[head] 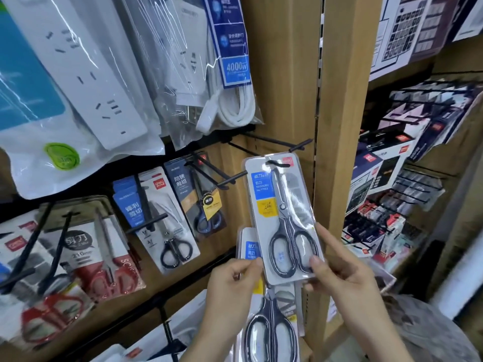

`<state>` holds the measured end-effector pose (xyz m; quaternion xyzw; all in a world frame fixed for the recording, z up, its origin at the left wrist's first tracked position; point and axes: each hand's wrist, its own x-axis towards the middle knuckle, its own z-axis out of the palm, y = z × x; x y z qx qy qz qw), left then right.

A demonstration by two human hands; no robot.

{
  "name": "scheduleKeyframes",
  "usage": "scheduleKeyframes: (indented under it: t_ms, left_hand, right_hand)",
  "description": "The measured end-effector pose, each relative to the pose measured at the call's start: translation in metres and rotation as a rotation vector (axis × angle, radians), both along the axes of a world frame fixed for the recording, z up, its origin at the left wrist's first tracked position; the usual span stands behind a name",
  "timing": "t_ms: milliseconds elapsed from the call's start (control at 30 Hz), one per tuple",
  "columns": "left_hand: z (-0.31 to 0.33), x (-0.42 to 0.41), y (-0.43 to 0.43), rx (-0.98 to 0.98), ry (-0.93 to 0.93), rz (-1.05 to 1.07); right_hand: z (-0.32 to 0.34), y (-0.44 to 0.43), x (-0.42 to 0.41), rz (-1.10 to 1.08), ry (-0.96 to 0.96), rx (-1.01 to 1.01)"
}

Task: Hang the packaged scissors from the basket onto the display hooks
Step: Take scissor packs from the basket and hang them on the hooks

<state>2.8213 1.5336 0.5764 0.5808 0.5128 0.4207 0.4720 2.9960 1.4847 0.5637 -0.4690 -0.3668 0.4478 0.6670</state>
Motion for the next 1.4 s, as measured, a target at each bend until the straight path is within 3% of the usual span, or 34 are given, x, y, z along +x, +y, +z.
scheduleKeyframes:
  t_ms: [167, 333, 533, 767, 867, 967, 1133, 1267, 1400]
  left_hand:
    - [0.005, -0.005, 0.006, -0.040, 0.068, 0.009]
    - [0.007, -0.020, 0.003, 0.042, 0.189, 0.095]
    - [0.001, -0.040, -0.005, 0.088, 0.211, 0.145]
    - [-0.007, -0.052, -0.009, 0.137, 0.163, 0.151]
    - [-0.003, -0.049, -0.011, 0.093, 0.101, 0.130]
    - [0.003, -0.045, -0.012, 0.062, 0.032, 0.123]
    - [0.014, -0.028, -0.012, 0.064, -0.121, 0.131]
    - [0.018, -0.016, -0.013, 0.066, -0.200, 0.110]
    - [0.026, -0.005, -0.015, 0.065, -0.306, 0.023]
  right_hand:
    - [0.000, 0.029, -0.001, 0.001, 0.010, 0.014]
    - [0.000, 0.068, -0.002, -0.006, 0.033, -0.017]
    - [-0.006, 0.115, -0.012, -0.025, 0.059, -0.015]
    - [-0.024, 0.158, -0.013, 0.016, -0.109, -0.046]
    - [-0.023, 0.147, -0.015, 0.084, -0.274, -0.124]
    - [-0.008, 0.106, -0.014, 0.082, -0.156, -0.157]
    - [-0.014, 0.019, -0.028, 0.461, -0.145, -0.280]
    - [-0.031, -0.018, -0.031, 0.374, 0.074, -0.323]
    - [-0.036, -0.032, -0.021, 0.338, 0.072, -0.196]
